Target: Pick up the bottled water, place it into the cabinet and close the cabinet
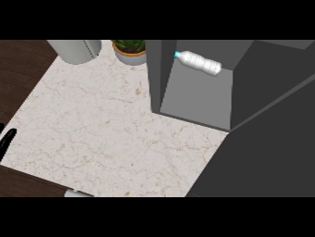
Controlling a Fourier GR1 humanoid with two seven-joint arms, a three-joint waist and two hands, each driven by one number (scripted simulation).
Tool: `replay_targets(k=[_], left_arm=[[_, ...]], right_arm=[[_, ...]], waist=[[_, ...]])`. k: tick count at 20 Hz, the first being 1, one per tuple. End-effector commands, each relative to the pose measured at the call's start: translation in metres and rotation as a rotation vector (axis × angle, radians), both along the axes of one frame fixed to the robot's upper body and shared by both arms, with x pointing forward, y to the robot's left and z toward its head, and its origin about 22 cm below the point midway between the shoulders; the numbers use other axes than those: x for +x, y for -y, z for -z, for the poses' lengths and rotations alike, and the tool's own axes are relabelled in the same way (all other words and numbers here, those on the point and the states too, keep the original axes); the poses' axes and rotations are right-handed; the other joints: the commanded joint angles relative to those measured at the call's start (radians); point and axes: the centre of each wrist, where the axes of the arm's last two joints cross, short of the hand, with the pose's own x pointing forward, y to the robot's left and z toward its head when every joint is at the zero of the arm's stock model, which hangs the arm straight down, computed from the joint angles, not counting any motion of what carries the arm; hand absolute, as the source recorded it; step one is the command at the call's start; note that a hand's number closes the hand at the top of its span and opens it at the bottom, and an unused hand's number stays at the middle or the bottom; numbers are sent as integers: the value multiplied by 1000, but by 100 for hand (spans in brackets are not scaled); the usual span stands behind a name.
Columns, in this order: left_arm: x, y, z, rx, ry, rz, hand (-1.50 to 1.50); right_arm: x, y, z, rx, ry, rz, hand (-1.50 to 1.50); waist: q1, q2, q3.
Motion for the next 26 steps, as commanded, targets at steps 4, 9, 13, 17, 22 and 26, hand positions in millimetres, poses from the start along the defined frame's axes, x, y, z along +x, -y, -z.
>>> replay_targets(k=[4, 9, 13, 17, 22, 26], left_arm=[[2, -3, -4, 0, 11, 6, -150], [4, -3, -5, -4, 26, 24, -150], [8, -8, -7, -2, 43, 2, -150], [6, -7, -5, -5, 21, 11, -150], [5, -11, 0, 6, 3, 6, -150], [7, -14, -3, 6, 7, -4, -150]], right_arm=[[-1, -24, 10, 41, -125, -69, 150], [1, -30, 22, 99, -214, -158, 150], [8, -29, 24, 148, -240, -129, 150], [23, -25, 24, 141, -230, -47, 150], [51, -33, 13, 35, -139, 27, 150], [79, -44, 7, -75, -114, 64, 150]], waist=[[3, 19, 3], [40, 40, 4], [30, 42, 5], [29, 43, 7], [19, 22, 6], [9, 13, 10]])
